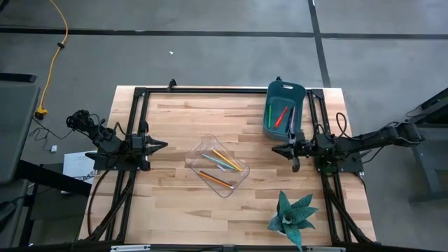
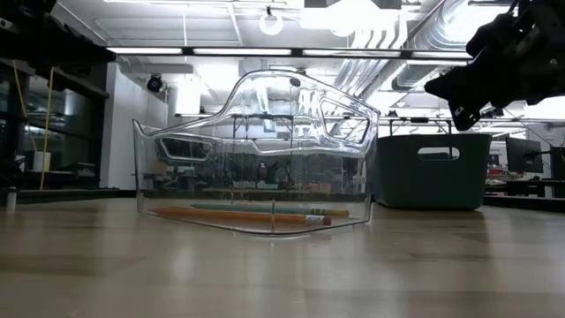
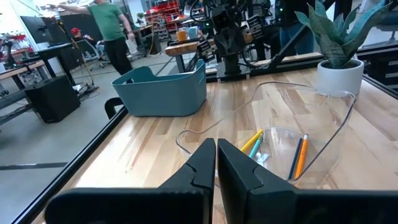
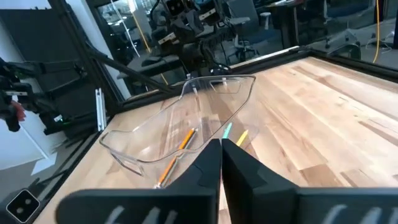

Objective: Sort pens & pencils
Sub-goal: Return to Home Position

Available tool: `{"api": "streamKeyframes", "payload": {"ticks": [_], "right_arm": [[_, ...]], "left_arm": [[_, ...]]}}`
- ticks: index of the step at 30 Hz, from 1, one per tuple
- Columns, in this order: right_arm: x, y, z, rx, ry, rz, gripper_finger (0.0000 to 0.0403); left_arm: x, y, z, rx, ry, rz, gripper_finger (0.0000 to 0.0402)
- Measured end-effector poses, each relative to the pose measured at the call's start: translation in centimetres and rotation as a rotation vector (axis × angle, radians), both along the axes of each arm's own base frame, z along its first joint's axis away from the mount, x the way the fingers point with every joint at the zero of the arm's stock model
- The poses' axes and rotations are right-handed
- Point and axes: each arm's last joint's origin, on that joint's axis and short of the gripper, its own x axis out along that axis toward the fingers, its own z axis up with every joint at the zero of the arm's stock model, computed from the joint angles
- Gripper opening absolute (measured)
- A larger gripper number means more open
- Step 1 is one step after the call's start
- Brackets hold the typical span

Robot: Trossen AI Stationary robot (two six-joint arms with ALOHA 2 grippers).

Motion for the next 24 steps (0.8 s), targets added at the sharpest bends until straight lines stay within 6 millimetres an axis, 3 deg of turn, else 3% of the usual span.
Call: {"api": "streamKeyframes", "payload": {"ticks": [17, 24], "right_arm": [[-0.1, 0.0, -0.8, -0.008, 0.084, 0.003, 0.0000], [-0.2, -0.2, -1.3, 0.086, 0.132, -0.062, 0.0000]], "left_arm": [[0.0, 0.0, 0.0, 0.001, 0.002, 0.000, 0.0008], [0.0, 0.0, -0.1, 0.004, 0.007, 0.000, 0.0008]]}}
